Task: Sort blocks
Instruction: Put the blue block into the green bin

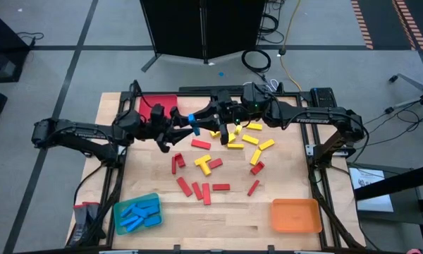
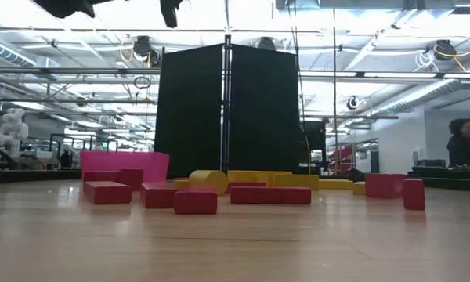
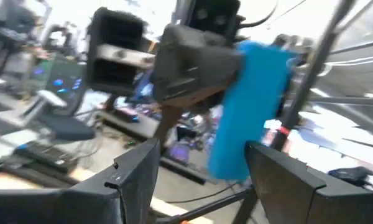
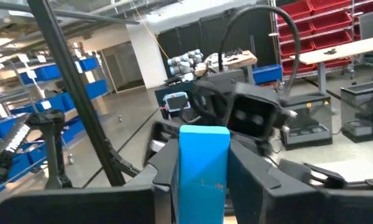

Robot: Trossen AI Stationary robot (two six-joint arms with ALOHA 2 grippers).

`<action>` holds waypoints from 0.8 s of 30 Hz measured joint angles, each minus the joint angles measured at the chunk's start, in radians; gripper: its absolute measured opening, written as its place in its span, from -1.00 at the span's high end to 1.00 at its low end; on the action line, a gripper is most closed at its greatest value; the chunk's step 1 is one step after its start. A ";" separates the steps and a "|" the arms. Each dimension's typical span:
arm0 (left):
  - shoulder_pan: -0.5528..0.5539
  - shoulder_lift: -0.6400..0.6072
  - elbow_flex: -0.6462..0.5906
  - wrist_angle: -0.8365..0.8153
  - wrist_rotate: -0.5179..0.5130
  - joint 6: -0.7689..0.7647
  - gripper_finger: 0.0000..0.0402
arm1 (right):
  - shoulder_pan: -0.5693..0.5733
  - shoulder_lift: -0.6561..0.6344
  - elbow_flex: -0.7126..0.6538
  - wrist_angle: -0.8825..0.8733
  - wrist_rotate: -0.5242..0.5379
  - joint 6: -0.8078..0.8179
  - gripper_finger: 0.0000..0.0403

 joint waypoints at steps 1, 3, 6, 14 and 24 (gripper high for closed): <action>-0.001 0.000 0.000 0.016 0.016 -0.002 -0.23 | -0.001 0.000 0.000 -0.005 0.005 -0.002 0.60; -0.003 -0.001 0.000 0.041 0.039 -0.003 -0.23 | -0.002 0.003 -0.001 -0.011 0.011 -0.002 0.60; 0.000 0.000 0.000 0.061 0.046 -0.007 -0.23 | -0.003 0.003 -0.002 -0.010 0.017 -0.002 0.60; -0.001 0.000 0.000 0.048 0.033 -0.007 -0.23 | -0.019 0.002 -0.002 -0.007 0.018 0.004 0.60; -0.002 0.010 0.000 -0.022 -0.048 -0.005 -0.23 | -0.021 0.002 -0.002 -0.006 0.036 0.006 0.60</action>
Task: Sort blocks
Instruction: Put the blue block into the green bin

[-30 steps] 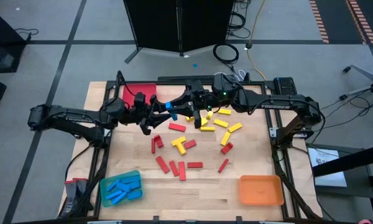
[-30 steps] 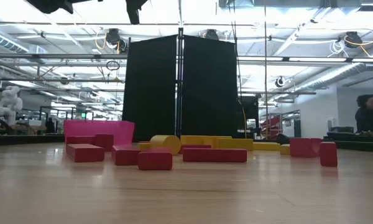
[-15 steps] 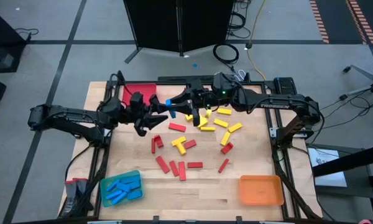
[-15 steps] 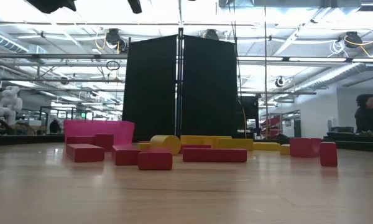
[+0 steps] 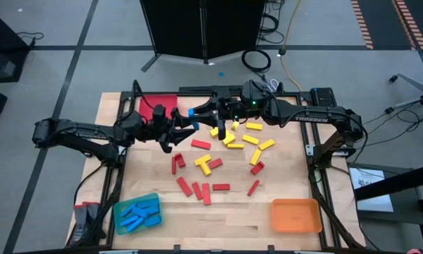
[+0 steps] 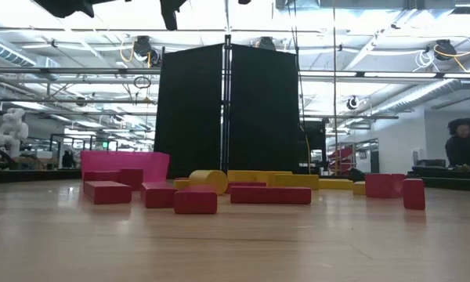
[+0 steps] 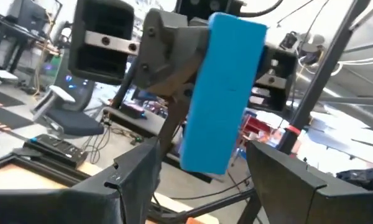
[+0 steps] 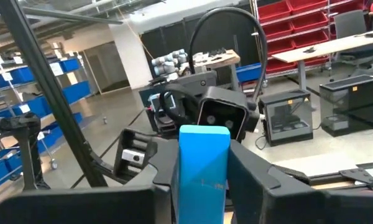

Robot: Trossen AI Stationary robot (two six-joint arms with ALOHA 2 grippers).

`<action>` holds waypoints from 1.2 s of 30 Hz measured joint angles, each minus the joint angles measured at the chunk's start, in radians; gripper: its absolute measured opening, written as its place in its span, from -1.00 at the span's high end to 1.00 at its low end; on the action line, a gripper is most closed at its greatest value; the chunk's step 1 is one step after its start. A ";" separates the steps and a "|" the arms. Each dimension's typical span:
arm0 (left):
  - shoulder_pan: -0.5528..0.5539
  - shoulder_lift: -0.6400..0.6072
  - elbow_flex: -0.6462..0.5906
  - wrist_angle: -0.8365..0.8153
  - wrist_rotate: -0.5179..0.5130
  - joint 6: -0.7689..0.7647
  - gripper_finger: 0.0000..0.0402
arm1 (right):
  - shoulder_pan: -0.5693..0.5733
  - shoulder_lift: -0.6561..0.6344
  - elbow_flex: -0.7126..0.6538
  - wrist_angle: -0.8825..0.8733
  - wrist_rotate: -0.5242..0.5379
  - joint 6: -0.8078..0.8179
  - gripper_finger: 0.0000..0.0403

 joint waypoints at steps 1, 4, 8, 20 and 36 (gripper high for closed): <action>0.000 0.000 0.000 0.001 -0.011 0.004 -0.23 | 0.000 0.000 0.000 -0.001 0.000 0.000 0.60; 0.001 -0.001 0.000 0.007 -0.036 0.026 -0.23 | 0.000 0.000 0.000 -0.002 0.000 0.001 0.60; 0.000 -0.001 0.000 0.007 -0.046 0.033 -0.23 | 0.000 0.008 0.000 -0.004 -0.003 0.025 0.60; 0.001 -0.001 0.000 -0.002 -0.049 0.038 -0.23 | 0.002 0.026 0.001 0.012 -0.006 0.035 0.60; 0.000 -0.001 0.000 0.000 -0.045 0.089 0.43 | 0.000 0.027 0.001 0.008 -0.017 0.049 0.60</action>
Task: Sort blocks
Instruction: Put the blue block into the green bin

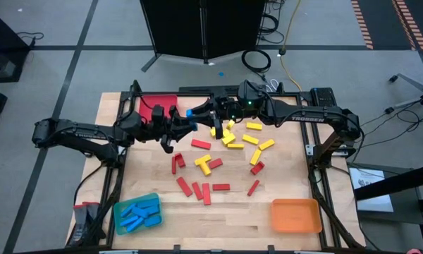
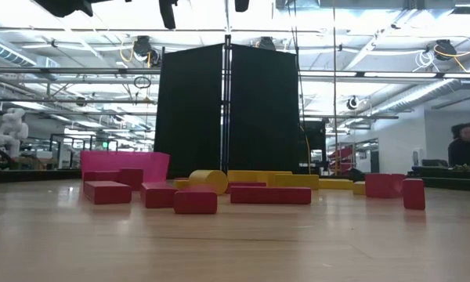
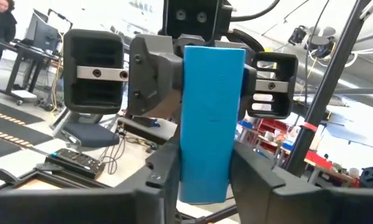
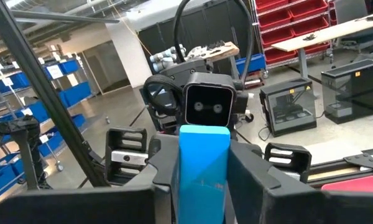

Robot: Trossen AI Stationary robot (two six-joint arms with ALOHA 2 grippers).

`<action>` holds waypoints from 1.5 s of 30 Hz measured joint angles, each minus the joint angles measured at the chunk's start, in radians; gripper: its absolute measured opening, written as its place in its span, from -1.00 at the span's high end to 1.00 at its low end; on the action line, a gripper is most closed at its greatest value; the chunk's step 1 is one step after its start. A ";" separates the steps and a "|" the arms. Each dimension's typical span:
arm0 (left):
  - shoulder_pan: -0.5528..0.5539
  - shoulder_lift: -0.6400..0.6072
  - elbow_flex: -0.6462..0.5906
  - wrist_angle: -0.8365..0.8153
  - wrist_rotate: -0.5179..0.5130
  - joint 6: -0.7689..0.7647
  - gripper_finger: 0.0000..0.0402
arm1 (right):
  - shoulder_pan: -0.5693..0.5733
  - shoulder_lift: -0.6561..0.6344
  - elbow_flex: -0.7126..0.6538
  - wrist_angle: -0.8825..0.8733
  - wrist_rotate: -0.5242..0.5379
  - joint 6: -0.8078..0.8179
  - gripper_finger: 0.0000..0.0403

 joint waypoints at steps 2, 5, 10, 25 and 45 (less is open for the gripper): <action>0.000 0.000 0.000 0.000 0.000 0.000 0.45 | 0.000 0.000 0.000 0.000 0.000 0.001 0.60; 0.000 0.000 0.000 0.000 -0.005 0.000 0.45 | 0.000 0.000 0.000 0.001 -0.001 0.000 0.60; 0.000 0.000 0.000 -0.001 -0.021 -0.004 0.36 | 0.000 0.000 0.000 0.002 -0.002 -0.011 0.48; 0.002 0.000 0.000 -0.005 -0.018 -0.034 0.39 | -0.053 -0.141 0.000 -0.155 -0.048 0.022 -0.75; -0.459 -0.138 -0.001 -1.305 0.320 -0.457 0.38 | -0.012 -0.475 0.001 -0.933 0.045 -0.023 -0.68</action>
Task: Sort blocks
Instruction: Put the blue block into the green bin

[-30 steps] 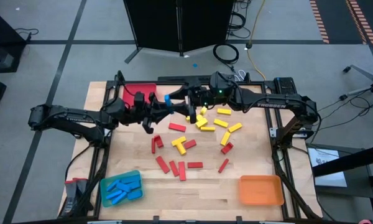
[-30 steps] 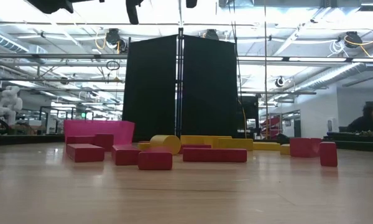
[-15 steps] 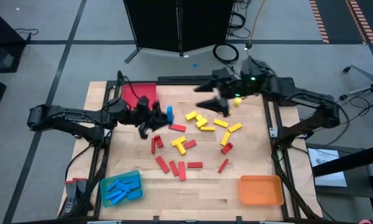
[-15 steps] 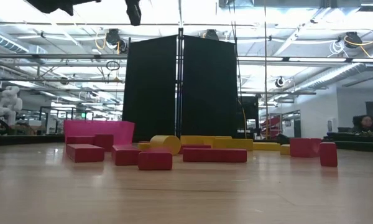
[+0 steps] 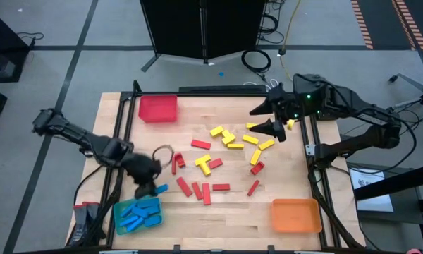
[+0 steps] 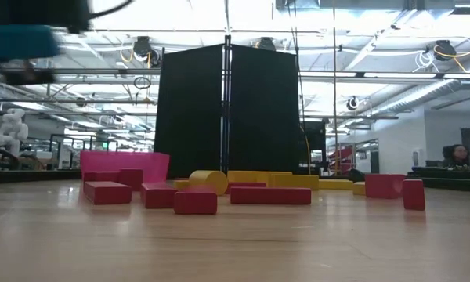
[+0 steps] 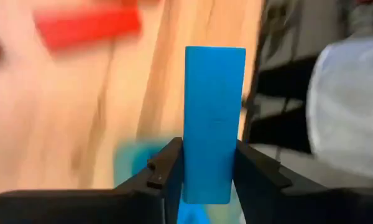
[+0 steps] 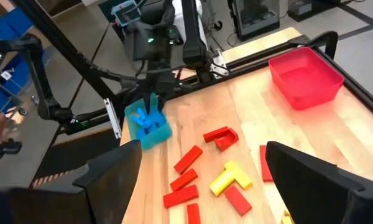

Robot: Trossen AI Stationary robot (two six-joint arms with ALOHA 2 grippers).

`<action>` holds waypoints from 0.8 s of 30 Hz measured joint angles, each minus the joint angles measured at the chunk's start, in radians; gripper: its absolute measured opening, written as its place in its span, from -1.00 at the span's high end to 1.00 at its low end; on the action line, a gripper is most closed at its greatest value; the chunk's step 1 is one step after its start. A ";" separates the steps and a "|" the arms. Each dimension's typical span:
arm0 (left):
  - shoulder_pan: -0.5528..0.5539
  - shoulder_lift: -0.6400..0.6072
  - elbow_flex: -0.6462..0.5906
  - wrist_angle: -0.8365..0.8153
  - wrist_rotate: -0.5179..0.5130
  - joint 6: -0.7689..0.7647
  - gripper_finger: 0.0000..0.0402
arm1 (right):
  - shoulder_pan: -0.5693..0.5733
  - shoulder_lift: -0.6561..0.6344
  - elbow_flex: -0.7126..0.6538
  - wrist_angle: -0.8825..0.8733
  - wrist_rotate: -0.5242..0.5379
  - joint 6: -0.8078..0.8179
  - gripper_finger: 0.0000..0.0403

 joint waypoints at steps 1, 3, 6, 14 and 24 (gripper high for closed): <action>-0.048 0.002 0.000 -0.019 -0.018 -0.039 0.38 | 0.002 0.002 0.000 0.000 0.000 0.000 -0.68; -0.138 0.004 0.000 -0.040 -0.056 -0.118 0.38 | 0.002 0.010 0.000 -0.001 0.000 0.000 -0.68; -0.254 0.010 0.000 -0.047 -0.147 -0.253 0.38 | 0.001 0.021 0.000 -0.011 0.000 0.000 -0.68; -0.445 0.062 0.000 -0.122 -0.297 -0.421 0.38 | 0.001 0.046 -0.001 -0.047 0.002 -0.027 -0.68; -0.473 0.171 -0.025 -0.055 -0.167 -0.381 0.20 | 0.001 0.085 -0.001 -0.130 0.001 -0.038 -0.68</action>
